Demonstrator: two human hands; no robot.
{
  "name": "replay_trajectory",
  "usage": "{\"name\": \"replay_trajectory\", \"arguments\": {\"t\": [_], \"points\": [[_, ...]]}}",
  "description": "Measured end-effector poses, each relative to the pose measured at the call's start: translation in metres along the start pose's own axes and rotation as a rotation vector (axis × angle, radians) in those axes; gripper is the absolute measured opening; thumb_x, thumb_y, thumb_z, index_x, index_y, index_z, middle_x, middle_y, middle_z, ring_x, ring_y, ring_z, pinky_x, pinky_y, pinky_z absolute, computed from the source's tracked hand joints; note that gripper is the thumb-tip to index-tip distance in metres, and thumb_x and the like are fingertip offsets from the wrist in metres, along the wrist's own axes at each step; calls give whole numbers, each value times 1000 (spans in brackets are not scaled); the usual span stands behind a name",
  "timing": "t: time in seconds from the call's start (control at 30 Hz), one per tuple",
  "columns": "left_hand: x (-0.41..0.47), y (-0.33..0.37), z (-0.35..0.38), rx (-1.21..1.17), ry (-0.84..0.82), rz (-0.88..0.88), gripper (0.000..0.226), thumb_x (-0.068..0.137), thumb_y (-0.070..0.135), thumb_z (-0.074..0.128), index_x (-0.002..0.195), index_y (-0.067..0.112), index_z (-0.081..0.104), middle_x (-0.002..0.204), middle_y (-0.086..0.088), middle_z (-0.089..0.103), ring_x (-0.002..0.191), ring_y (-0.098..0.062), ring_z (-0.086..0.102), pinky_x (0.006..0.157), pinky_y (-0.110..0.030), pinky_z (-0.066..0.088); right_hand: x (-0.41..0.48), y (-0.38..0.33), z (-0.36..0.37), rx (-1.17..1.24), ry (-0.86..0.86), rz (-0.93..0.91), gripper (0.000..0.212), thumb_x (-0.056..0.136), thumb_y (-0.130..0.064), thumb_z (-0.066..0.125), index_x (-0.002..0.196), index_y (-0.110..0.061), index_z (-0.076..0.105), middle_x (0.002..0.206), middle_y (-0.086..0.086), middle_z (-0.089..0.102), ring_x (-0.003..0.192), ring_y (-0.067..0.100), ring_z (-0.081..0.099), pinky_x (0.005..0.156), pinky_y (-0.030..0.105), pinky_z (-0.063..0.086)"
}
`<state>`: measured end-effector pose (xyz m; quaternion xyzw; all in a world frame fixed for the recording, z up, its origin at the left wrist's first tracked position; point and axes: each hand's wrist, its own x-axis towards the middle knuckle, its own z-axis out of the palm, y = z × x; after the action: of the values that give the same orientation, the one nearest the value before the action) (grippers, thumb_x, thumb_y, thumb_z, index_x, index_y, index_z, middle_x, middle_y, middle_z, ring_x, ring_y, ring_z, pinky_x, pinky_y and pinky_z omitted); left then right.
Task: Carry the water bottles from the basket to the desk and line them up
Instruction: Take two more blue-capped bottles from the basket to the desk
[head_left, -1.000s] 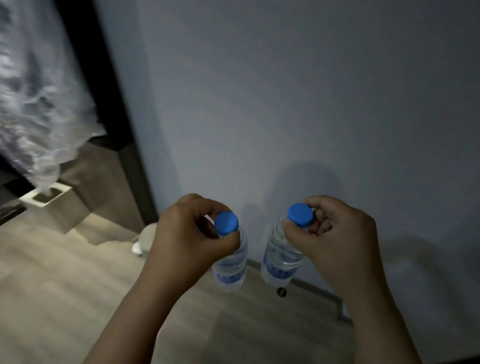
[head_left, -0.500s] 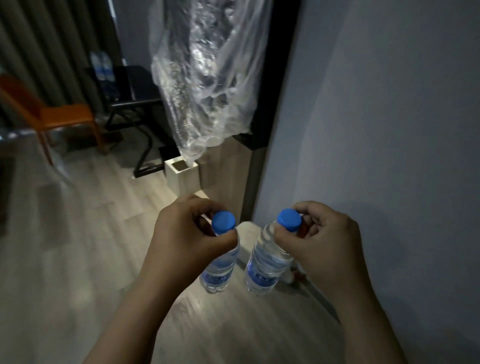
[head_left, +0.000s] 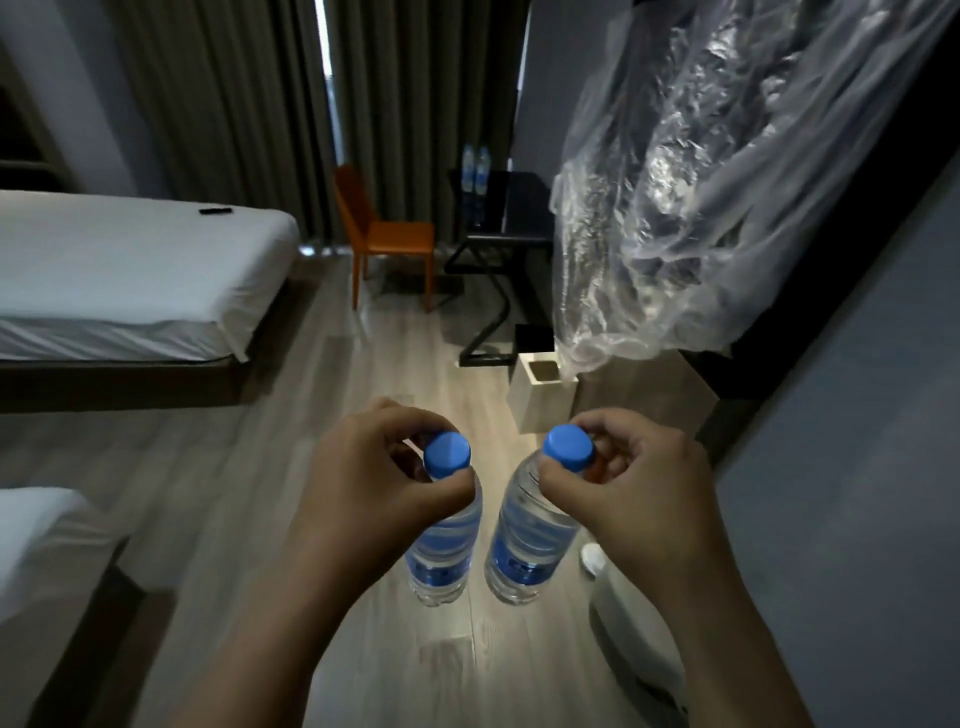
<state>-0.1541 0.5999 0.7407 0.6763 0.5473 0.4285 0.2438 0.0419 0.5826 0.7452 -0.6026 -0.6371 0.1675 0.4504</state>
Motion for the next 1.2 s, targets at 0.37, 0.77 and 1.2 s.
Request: {"name": "replay_trajectory", "arguments": {"t": [0.37,0.77,1.2], "points": [[59,-21,1,60,176,-117,29,58,30,77,85,34,70,79,12,63,67,-5,62,58,-12,51,97,25,41,46,-142,-99,17,61,-36,72,76,-34,64,75,-15,63,64,6,58,56,20,48],[210,-88,-18,72,158,-97,24,56,34,75,75,45,64,75,9,61,67,-6,60,56,-17,51,231,31,129,60,-135,-61,17,60,-34,72,74,-33,64,68,-16,62,55,0,52,51,12,43],[381,-149,-19,53,105,-50,28,58,27,77,74,45,63,75,7,64,67,-8,59,57,-21,52,381,50,199,-20,-98,-47,18,61,-41,70,78,-34,66,68,-17,62,56,0,52,51,15,44]]}}
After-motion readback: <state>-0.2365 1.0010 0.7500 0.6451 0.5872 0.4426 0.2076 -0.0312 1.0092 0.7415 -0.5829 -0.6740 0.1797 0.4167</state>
